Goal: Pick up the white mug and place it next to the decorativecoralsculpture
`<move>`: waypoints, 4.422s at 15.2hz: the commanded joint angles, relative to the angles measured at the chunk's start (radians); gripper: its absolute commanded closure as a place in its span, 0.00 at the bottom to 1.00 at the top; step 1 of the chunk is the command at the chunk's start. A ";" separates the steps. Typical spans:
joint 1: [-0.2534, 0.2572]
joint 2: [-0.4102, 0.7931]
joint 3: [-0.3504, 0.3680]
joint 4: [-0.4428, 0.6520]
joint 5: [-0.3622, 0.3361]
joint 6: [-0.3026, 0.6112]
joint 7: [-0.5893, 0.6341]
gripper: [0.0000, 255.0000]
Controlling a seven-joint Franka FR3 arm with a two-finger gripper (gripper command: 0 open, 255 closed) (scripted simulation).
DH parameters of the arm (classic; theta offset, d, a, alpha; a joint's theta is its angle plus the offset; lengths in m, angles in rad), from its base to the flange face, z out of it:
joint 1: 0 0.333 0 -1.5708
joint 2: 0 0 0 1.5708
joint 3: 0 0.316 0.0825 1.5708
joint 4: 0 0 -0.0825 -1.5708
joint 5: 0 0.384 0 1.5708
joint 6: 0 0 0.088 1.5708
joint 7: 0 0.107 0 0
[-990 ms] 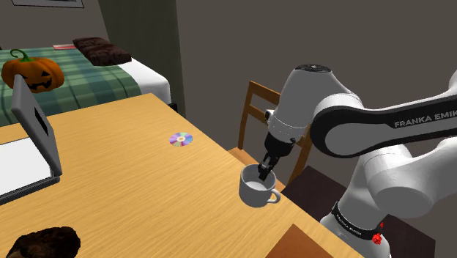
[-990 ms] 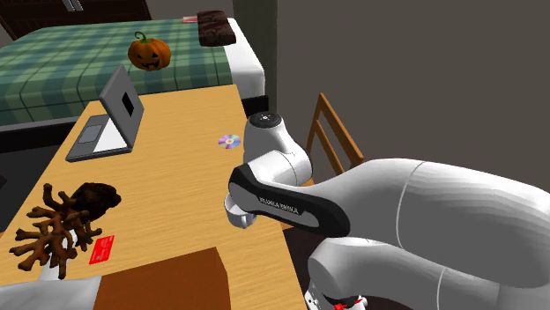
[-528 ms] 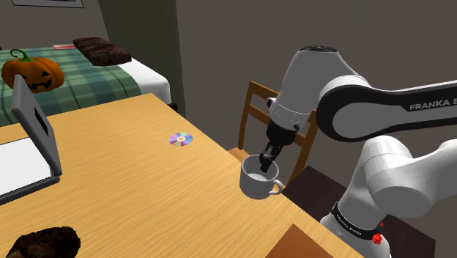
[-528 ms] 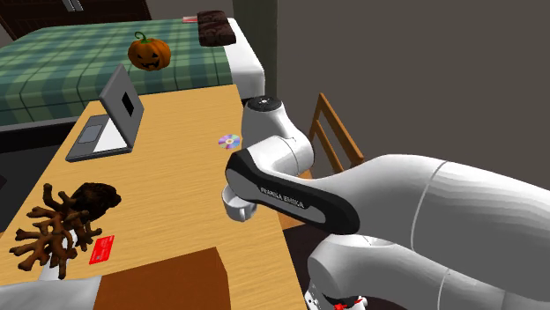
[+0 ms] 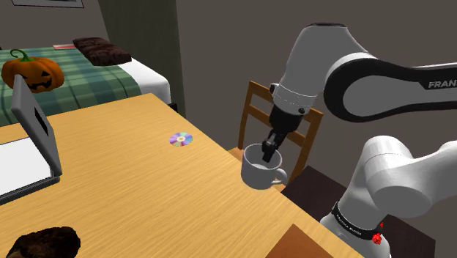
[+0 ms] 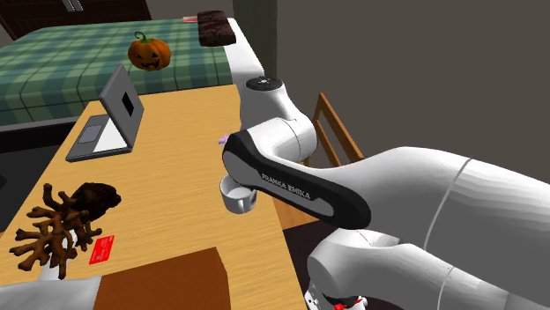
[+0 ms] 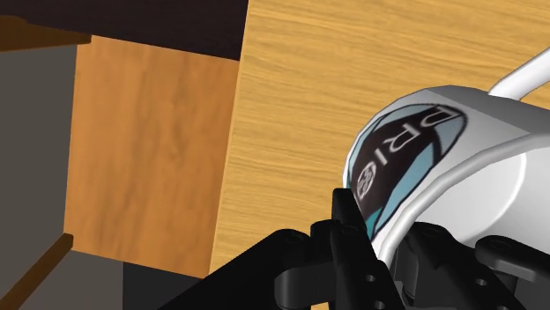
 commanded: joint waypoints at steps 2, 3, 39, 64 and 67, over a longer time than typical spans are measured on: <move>-0.004 -0.004 -0.007 0.040 -0.008 -0.044 0.004 1.00; -0.005 -0.004 -0.009 0.053 -0.011 -0.058 0.004 1.00; -0.015 0.233 0.159 0.586 0.024 -0.315 0.231 1.00; -0.078 0.627 0.574 0.805 -0.050 -0.097 0.602 1.00; -0.075 0.625 0.580 0.764 -0.046 -0.057 0.601 1.00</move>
